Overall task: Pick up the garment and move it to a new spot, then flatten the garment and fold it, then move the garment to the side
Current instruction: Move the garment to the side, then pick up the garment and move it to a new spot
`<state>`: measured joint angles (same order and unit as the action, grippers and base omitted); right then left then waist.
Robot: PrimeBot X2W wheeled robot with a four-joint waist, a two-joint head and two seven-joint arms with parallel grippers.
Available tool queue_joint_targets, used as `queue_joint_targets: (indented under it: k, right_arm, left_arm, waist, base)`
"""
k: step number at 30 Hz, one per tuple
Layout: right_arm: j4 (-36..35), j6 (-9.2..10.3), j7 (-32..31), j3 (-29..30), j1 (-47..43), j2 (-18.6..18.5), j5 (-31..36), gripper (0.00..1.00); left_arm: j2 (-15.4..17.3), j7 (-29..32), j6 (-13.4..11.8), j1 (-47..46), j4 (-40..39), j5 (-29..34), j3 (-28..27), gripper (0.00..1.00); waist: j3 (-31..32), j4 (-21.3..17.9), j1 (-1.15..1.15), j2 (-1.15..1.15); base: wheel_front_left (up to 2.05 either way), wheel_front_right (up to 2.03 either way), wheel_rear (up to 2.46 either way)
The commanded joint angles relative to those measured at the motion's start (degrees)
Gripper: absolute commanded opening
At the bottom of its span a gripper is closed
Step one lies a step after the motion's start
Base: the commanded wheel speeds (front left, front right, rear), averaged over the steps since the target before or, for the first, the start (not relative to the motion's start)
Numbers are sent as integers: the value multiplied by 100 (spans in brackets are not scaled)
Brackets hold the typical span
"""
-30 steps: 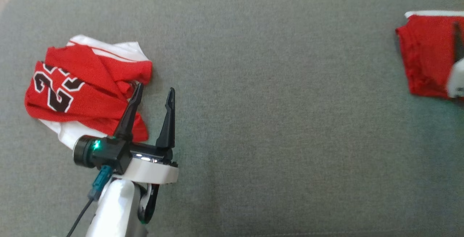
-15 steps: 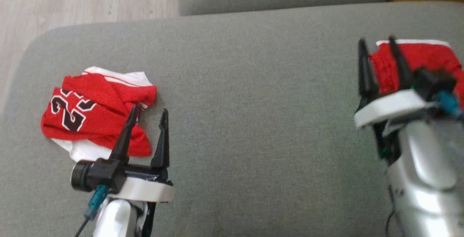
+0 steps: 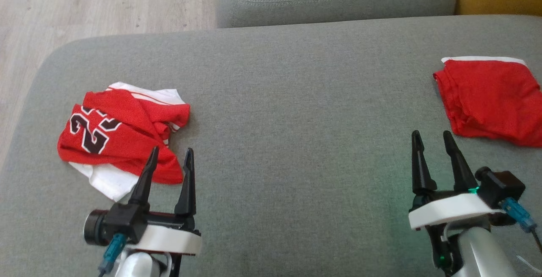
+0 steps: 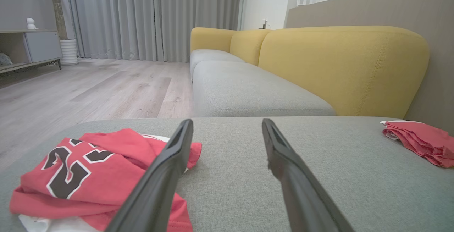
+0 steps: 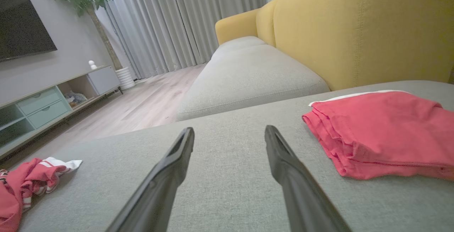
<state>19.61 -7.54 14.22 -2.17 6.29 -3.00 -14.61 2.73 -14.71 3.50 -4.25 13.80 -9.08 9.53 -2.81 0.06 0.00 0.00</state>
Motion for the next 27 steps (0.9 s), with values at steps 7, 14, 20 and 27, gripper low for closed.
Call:
queue_joint_targets:
  k: [7, 14, 20, 27]
  right_arm:
    - [-366, 5, 77, -188, 130, 12, -81, 100]
    - [-438, 5, 77, -301, 62, 12, -121, 100]
    - [-454, 5, 77, -539, -73, 12, -207, 100]
    - [-344, 5, 77, -793, -164, 12, -272, 100]
  left_arm:
    - [15, -29, -40, -171, -176, -10, -199, 100]
    - [15, -29, -114, -140, -201, -77, -117, 100]
    - [15, -29, -156, -31, -198, -72, -97, 100]
    - [15, -29, -147, 95, -177, -34, -129, 100]
  waist:
    - [-7, 60, 0, 0]
    - [81, 306, 0, 0]
    - [214, 708, 0, 0]
    - [360, 1256, 0, 0]
  base:
    - [0, 0, 0]
    - [0, 0, 0]
    - [0, 0, 0]
    - [0, 0, 0]
